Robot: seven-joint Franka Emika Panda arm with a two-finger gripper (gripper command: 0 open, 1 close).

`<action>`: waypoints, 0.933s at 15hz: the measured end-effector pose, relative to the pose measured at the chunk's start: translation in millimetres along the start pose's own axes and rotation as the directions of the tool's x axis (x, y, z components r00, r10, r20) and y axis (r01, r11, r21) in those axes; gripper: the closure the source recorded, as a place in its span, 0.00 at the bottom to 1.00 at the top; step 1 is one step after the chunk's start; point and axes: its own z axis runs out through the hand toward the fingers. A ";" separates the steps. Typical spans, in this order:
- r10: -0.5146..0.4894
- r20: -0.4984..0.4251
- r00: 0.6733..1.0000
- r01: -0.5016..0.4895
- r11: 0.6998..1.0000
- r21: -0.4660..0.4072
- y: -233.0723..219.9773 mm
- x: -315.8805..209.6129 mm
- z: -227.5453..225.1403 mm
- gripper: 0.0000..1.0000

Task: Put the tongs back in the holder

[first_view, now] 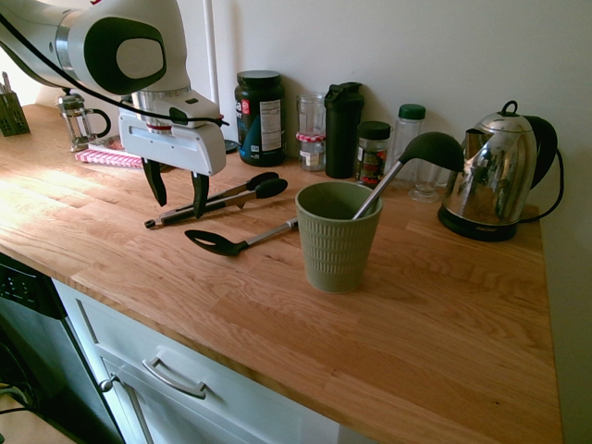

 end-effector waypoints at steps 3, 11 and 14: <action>-0.005 -0.003 1.000 0.005 1.000 -0.006 0.0 0.6 1.0 0.00; 0.205 -0.082 0.975 -0.200 0.978 0.063 -52.8 29.1 -60.0 0.00; 0.271 -0.110 0.956 -0.264 0.961 0.078 -86.4 58.9 -59.6 0.00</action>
